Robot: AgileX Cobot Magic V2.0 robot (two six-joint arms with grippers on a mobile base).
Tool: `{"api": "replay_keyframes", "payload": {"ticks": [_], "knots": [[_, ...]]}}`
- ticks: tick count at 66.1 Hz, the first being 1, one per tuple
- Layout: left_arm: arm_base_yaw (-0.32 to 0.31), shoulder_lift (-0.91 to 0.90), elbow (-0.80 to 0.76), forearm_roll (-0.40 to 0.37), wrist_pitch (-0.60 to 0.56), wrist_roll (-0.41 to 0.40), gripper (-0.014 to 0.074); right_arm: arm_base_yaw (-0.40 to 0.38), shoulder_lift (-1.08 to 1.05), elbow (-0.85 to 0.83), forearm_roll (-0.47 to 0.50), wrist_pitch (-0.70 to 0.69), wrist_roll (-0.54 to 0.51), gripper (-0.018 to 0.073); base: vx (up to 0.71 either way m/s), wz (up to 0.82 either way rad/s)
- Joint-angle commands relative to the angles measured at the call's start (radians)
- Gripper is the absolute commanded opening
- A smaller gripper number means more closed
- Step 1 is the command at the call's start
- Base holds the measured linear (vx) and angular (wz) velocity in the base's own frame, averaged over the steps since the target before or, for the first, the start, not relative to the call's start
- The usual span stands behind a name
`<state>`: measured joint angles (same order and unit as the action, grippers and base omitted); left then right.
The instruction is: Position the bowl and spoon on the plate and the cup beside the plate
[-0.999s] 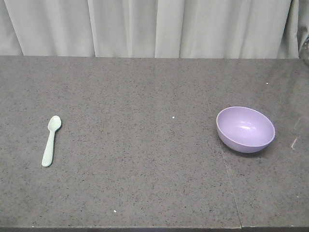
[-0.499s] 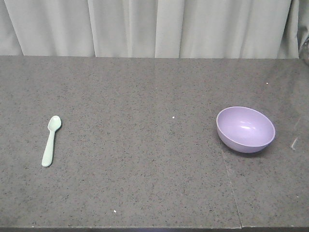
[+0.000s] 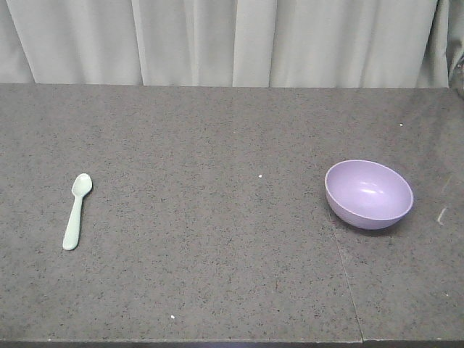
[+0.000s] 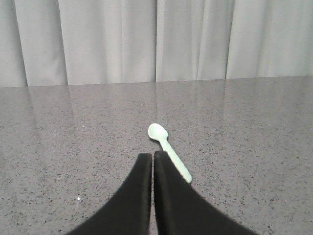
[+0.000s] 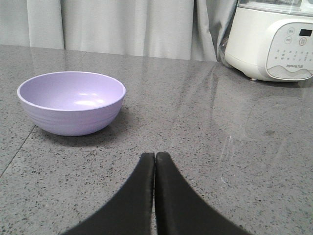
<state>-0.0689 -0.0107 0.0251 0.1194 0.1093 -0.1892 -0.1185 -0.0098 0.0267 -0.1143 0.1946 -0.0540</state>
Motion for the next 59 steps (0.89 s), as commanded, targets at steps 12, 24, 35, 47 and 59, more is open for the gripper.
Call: {"api": "replay_keyframes", "payload": {"ticks": [12,24,35,47,59], "knots": [[0.0,-0.017,0.03,-0.001,-0.071,-0.008,-0.0006,-0.003,-0.012,0.017,-0.003,-0.074,-0.007,-0.0006,0.0,0.0],[0.0,-0.017,0.03,-0.001,-0.071,-0.008,-0.0006,-0.003,-0.012,0.017,-0.003,-0.074,-0.007,-0.0006,0.0,0.0],[0.0,-0.017,0.03,-0.001,-0.071,-0.008,-0.0006,-0.003,-0.012,0.017,-0.003,-0.074,-0.007,-0.0006,0.0,0.0],[0.0,-0.017,0.03,-0.001,-0.071,-0.008,-0.0006,-0.003,-0.012,0.017,-0.003,-0.074,-0.007,-0.0006,0.0,0.0],[0.0,-0.017,0.03,-0.001,-0.071,-0.008,-0.0006,-0.003,-0.012,0.017,-0.003,-0.074,-0.007,-0.0006,0.0,0.0]]}}
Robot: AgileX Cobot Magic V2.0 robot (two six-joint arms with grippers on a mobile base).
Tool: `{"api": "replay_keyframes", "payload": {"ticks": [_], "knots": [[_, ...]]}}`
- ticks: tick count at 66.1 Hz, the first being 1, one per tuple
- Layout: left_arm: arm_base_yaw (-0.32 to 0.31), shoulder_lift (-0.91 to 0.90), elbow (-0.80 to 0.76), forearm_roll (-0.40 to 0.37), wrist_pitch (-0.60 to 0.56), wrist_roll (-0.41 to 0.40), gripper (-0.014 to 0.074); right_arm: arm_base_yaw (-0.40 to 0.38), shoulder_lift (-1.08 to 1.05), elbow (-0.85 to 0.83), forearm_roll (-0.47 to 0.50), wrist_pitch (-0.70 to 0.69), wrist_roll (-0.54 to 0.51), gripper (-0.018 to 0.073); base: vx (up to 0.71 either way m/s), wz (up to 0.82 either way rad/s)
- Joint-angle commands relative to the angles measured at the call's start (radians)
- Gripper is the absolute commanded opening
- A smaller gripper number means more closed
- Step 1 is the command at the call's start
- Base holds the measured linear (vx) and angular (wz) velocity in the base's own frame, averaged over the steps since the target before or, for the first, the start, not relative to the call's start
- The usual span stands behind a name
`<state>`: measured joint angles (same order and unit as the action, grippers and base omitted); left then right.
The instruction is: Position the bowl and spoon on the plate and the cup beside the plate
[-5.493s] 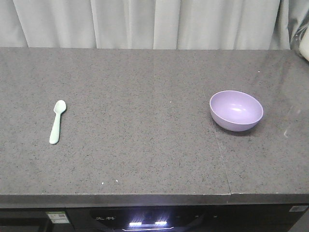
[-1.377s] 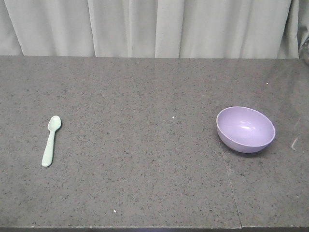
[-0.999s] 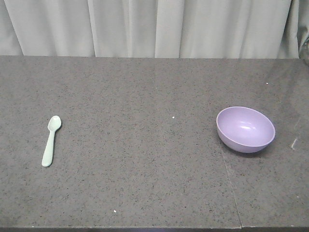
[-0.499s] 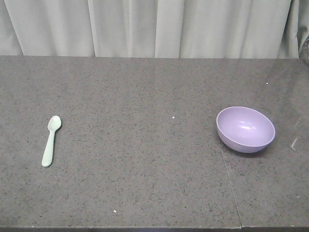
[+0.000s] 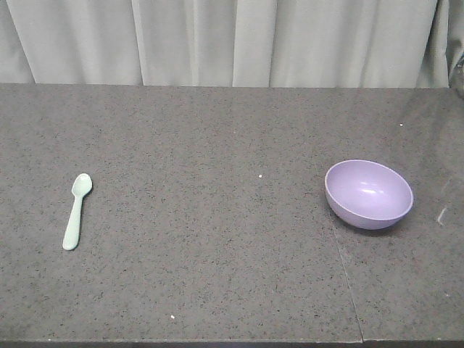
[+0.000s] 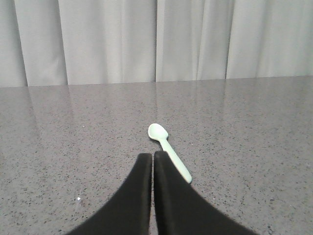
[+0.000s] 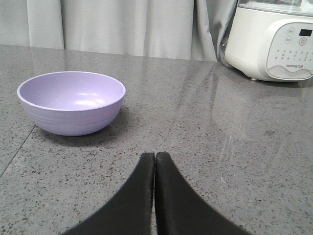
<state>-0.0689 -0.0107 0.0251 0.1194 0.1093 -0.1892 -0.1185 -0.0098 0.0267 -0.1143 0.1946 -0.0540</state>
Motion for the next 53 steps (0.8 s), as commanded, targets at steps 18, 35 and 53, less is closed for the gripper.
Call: {"api": "replay_keyframes", "payload": {"ticks": [18,35,53], "knots": [[0.0,-0.017,0.03,-0.001,-0.071,-0.008,-0.0006,-0.003,-0.012,0.017,-0.003,-0.077,-0.007,-0.0006,0.0,0.0],[0.0,-0.017,0.03,-0.001,-0.071,-0.008,-0.0006,-0.003,-0.012,0.017,-0.003,-0.077,-0.007,-0.0006,0.0,0.0],[0.0,-0.017,0.03,-0.001,-0.071,-0.008,-0.0006,-0.003,-0.012,0.017,-0.003,-0.077,-0.007,-0.0006,0.0,0.0]]}}
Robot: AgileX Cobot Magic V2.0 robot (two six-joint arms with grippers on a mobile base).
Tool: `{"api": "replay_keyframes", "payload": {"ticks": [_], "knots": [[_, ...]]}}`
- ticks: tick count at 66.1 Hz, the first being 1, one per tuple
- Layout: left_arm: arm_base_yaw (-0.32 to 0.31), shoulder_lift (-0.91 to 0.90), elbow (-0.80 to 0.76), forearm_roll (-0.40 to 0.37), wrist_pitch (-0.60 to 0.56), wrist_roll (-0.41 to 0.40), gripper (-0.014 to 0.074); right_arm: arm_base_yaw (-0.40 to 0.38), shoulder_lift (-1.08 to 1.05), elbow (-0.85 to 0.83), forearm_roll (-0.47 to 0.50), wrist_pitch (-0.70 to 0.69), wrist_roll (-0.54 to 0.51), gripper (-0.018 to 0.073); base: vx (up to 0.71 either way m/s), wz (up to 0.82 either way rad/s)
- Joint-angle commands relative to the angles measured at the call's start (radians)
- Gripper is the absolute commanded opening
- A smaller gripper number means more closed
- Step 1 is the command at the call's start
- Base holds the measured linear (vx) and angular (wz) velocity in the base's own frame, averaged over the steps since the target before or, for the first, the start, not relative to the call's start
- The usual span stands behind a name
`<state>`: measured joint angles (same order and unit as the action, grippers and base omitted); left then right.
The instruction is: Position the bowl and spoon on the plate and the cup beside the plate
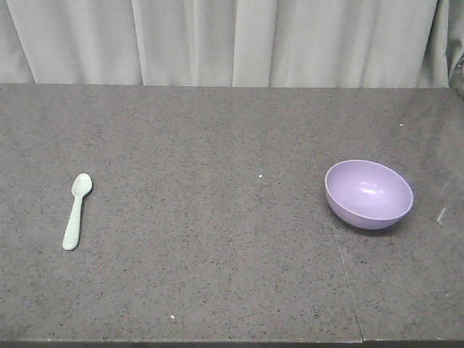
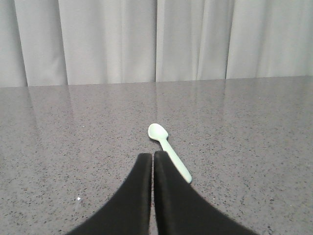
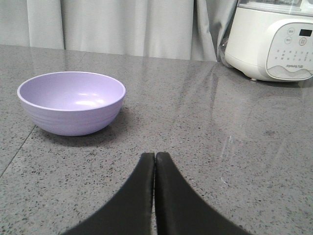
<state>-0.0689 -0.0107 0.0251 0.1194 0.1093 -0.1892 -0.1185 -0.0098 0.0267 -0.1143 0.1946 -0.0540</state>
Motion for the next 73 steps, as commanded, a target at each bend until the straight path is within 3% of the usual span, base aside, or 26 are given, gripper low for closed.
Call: {"api": "replay_keyframes", "payload": {"ticks": [1,17,21,32,36,47,54,64,68,73], "knots": [[0.0,-0.017,0.03,-0.001,-0.071,-0.008,-0.0006,-0.003,-0.012,0.017,-0.003,-0.077,-0.007,-0.0006,0.0,0.0],[0.0,-0.017,0.028,-0.002,-0.077,-0.011,-0.0006,-0.003,-0.012,0.017,0.023,-0.103,0.015,-0.0006,0.0,0.0],[0.0,-0.017,0.023,-0.006,-0.079,-0.017,-0.0006,-0.003,-0.012,0.017,0.114,-0.155,0.08,-0.0006,0.0,0.0],[0.0,-0.017,0.023,-0.081,-0.138,-0.084,-0.0006,-0.003,-0.012,0.017,0.478,-0.273,0.308,-0.0006,0.0,0.0],[0.0,-0.017,0.023,-0.081,-0.169,-0.089,-0.0006,-0.003,-0.012,0.017,0.574,-0.293,0.306,-0.0006,0.0,0.0],[0.0,-0.017,0.023,-0.083,-0.288,-0.123,-0.0006,-0.003,-0.012,0.017,0.689,-0.328,0.301,-0.0006,0.0,0.0],[0.0,-0.017,0.023,-0.091,-0.358,-0.253,-0.0006,-0.003,-0.012,0.014,0.71,-0.335,0.305,-0.0006,0.0,0.0],[0.0,-0.017,0.02,-0.133,-0.556,-0.558,-0.0006,-0.003,-0.012,-0.069,0.701,-0.334,0.301,-0.0006,0.0,0.0],[0.0,-0.017,0.02,-0.131,-0.648,-0.64,-0.0006,-0.003,-0.01,-0.144,0.665,-0.334,0.293,-0.0006,0.0,0.0],[0.0,-0.017,0.02,-0.128,-0.752,-0.737,-0.0006,-0.003,0.014,-0.248,0.551,-0.329,0.272,-0.0006,0.0,0.0]]}}
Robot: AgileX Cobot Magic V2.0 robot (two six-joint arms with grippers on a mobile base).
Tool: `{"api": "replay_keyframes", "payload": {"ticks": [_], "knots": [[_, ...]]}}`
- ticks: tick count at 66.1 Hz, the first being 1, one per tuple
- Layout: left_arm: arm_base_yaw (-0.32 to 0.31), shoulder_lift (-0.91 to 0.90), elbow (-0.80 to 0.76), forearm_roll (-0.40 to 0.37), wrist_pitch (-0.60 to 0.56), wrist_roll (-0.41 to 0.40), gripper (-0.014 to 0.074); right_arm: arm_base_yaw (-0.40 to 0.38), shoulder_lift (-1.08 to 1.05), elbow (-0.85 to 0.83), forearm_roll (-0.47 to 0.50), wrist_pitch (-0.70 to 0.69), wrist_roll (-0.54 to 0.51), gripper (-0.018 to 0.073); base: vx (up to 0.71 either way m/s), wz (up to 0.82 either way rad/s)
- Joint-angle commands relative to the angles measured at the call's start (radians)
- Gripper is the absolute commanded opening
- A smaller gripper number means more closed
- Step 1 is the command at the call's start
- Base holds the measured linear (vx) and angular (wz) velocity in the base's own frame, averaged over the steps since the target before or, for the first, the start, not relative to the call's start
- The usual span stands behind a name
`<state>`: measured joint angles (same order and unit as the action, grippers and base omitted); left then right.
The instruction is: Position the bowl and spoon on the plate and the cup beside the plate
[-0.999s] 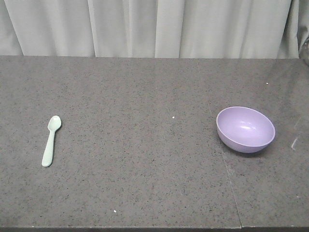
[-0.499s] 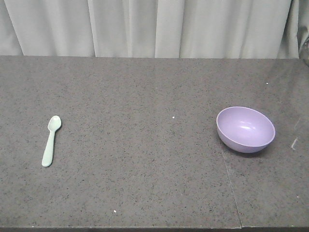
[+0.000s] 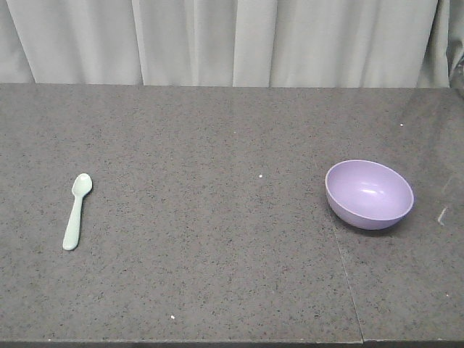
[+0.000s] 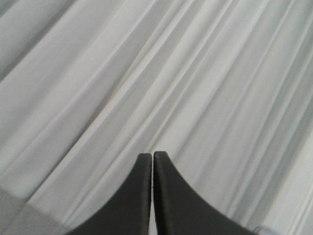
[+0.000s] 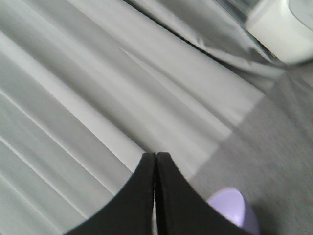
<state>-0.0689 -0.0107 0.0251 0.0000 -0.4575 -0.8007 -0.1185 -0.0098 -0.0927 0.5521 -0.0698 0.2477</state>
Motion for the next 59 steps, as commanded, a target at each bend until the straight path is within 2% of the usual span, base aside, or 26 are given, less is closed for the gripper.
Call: {"api": "replay_keyframes", "payload": {"ticks": [1,6,13,17,23,30,34,42,46,53,59], "knots": [[0.0,-0.017,0.02,-0.009,-0.201,-0.136,-0.0006,-0.003,0.024,-0.146,-0.135,-0.063,-0.033,-0.0006,0.0,0.0],[0.0,-0.017,0.014,0.0,-0.263,-0.192,-0.0007,-0.003,0.079,-0.258,-0.245,-0.014,-0.054,-0.0006,0.0,0.0],[0.0,-0.017,-0.054,0.069,-0.214,-0.248,-0.0007,-0.002,0.176,-0.398,-0.346,0.077,-0.054,-0.0006,0.0,0.0],[0.0,-0.017,-0.117,0.138,-0.114,-0.248,-0.0007,-0.002,0.238,-0.474,-0.385,0.119,-0.054,-0.0006,0.0,0.0],[0.0,-0.015,-0.245,0.281,0.081,-0.254,-0.0007,-0.002,0.321,-0.567,-0.429,0.167,-0.072,-0.0004,0.0,0.0],[0.0,-0.014,-0.392,0.421,0.29,-0.255,-0.0007,-0.002,0.412,-0.635,-0.451,0.211,-0.158,-0.0001,0.0,0.0],[0.0,-0.002,-0.454,0.458,0.389,-0.255,-0.0007,-0.002,0.449,-0.646,-0.449,0.206,-0.211,0.0,0.0,0.0],[-0.005,0.07,-0.55,0.454,0.575,-0.255,-0.0007,-0.002,0.494,-0.645,-0.449,0.168,-0.237,0.0004,0.0,0.0],[-0.014,0.117,-0.578,0.419,0.624,-0.25,-0.0007,-0.002,0.502,-0.645,-0.449,0.156,-0.237,0.0005,0.0,0.0],[-0.042,0.197,-0.595,0.326,0.629,-0.175,-0.0007,-0.002,0.504,-0.645,-0.45,0.128,-0.237,0.0005,0.0,0.0],[-0.071,0.277,-0.598,0.241,0.618,-0.078,-0.0007,-0.002,0.504,-0.645,-0.458,0.119,-0.237,0.0005,0.0,0.0]]}}
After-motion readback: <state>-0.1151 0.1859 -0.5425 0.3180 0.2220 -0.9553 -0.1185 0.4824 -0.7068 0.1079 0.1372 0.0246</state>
